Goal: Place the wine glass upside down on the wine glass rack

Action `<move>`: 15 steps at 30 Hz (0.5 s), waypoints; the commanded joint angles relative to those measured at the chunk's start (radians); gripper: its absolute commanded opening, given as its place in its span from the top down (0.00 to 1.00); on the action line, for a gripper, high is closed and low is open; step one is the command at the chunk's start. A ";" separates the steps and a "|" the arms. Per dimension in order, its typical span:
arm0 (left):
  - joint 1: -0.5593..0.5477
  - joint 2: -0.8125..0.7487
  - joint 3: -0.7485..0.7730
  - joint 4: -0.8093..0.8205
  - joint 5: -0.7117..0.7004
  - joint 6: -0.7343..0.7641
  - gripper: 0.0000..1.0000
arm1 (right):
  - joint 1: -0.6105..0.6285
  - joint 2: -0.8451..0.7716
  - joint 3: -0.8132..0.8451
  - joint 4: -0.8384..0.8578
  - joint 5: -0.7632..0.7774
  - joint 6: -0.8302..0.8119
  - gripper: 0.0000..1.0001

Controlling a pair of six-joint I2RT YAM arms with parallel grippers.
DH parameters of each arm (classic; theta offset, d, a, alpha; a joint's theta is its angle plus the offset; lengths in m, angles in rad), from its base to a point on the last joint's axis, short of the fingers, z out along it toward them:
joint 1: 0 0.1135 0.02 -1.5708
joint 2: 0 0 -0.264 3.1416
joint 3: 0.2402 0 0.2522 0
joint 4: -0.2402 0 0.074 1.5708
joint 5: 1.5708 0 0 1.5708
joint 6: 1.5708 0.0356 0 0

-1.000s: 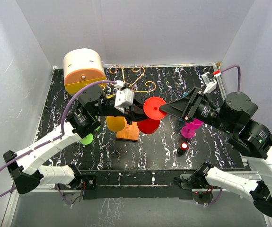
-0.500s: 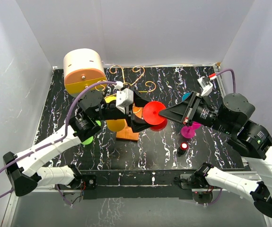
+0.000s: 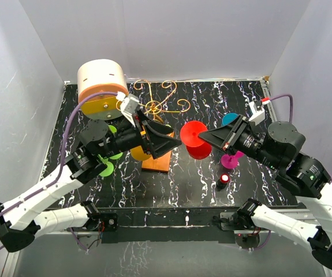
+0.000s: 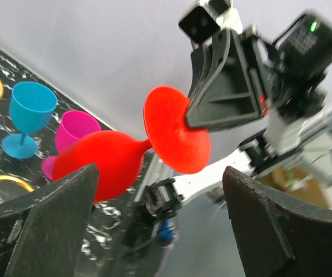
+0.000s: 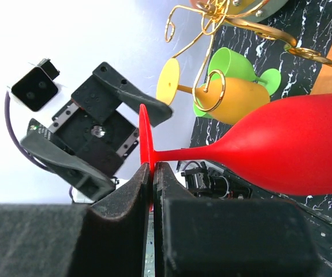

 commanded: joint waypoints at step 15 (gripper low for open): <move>-0.002 -0.019 0.019 -0.137 -0.204 -0.626 0.22 | 0.004 -0.091 -0.179 0.258 0.057 0.053 1.00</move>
